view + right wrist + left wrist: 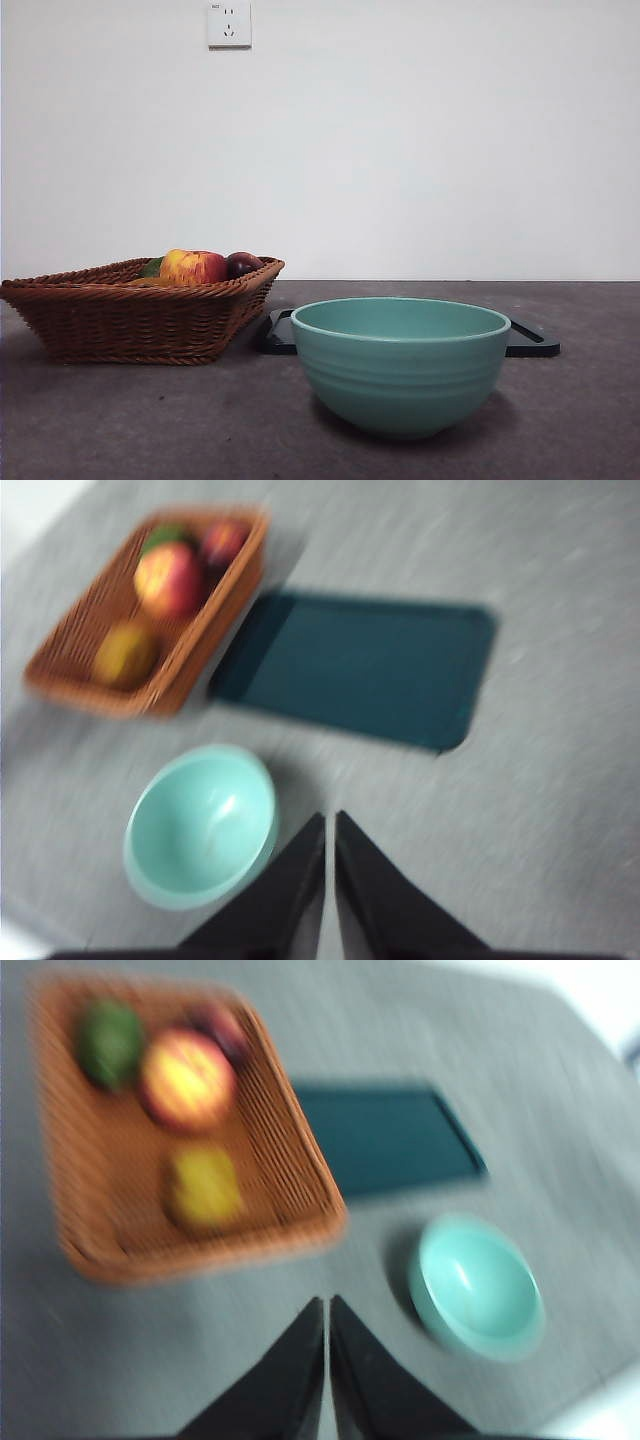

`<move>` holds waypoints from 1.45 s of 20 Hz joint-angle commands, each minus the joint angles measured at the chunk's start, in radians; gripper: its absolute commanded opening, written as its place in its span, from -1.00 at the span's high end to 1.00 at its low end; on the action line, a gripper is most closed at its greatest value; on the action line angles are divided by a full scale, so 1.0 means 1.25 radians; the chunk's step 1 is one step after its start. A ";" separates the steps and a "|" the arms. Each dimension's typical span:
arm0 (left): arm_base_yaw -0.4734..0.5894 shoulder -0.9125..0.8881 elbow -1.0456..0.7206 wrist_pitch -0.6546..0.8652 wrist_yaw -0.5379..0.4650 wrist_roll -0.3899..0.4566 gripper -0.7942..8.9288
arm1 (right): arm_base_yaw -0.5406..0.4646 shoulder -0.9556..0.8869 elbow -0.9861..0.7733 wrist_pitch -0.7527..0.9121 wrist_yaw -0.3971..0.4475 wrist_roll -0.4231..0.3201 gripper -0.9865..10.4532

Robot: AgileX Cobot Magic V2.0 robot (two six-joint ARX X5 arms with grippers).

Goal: Pick up the wifruite, put it on the bowl, pick up the plate, put it on desk

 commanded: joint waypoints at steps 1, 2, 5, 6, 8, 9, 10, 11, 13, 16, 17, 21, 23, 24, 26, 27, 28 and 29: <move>-0.043 0.038 0.047 -0.046 0.004 0.051 0.82 | 0.040 0.040 0.048 -0.043 -0.004 -0.057 0.82; -0.063 0.052 0.061 -0.069 0.004 0.064 0.82 | 0.060 0.052 0.061 -0.060 -0.004 -0.064 0.82; -0.111 0.081 0.081 -0.095 0.004 0.076 0.82 | 0.123 0.077 0.080 -0.099 -0.004 -0.082 0.82; -0.120 0.083 0.082 -0.095 0.004 0.076 0.82 | 0.140 0.080 0.080 -0.107 -0.004 -0.082 0.82; -0.129 0.083 0.082 -0.093 0.004 0.076 0.82 | 0.170 0.081 0.080 -0.119 -0.003 -0.083 0.82; -0.130 0.083 0.082 -0.090 0.004 0.076 0.82 | 0.181 0.081 0.080 -0.117 -0.004 -0.083 0.82; -0.130 0.083 0.082 -0.088 0.004 0.076 0.82 | 0.186 0.081 0.080 -0.115 -0.004 -0.082 0.82; -0.130 0.083 0.082 -0.088 0.004 0.076 0.81 | 0.188 0.081 0.080 -0.113 -0.003 -0.080 0.82; -0.130 0.083 0.082 -0.088 0.004 0.076 0.70 | 0.188 0.081 0.080 -0.113 -0.003 -0.077 0.71; -0.130 0.083 0.082 -0.088 0.003 0.071 0.08 | 0.188 0.081 0.080 -0.112 -0.003 -0.071 0.11; -0.130 0.083 0.082 -0.088 0.003 0.069 -0.10 | 0.188 0.081 0.080 -0.112 -0.002 -0.071 0.09; -0.130 0.083 0.082 -0.087 0.003 0.067 -0.15 | 0.188 0.081 0.080 -0.112 -0.002 -0.071 0.09; -0.130 0.085 0.082 -0.080 0.002 0.062 -0.15 | 0.188 0.081 0.080 -0.111 -0.002 -0.071 0.09; -0.130 0.088 0.082 -0.069 0.002 0.052 -0.15 | 0.188 0.081 0.080 -0.111 -0.002 -0.071 0.09; -0.130 0.102 0.085 -0.041 -0.003 0.023 -0.13 | 0.188 0.081 0.080 -0.110 -0.002 -0.071 0.09; -0.130 0.113 0.088 -0.034 -0.012 0.021 -0.13 | 0.188 0.081 0.080 -0.110 -0.002 -0.071 0.09; -0.132 0.129 0.093 -0.026 -0.031 0.020 -0.13 | 0.188 0.081 0.080 -0.110 -0.002 -0.070 0.09; -0.134 0.148 0.102 -0.024 -0.046 0.020 -0.13 | 0.188 0.081 0.080 -0.110 -0.002 -0.071 0.09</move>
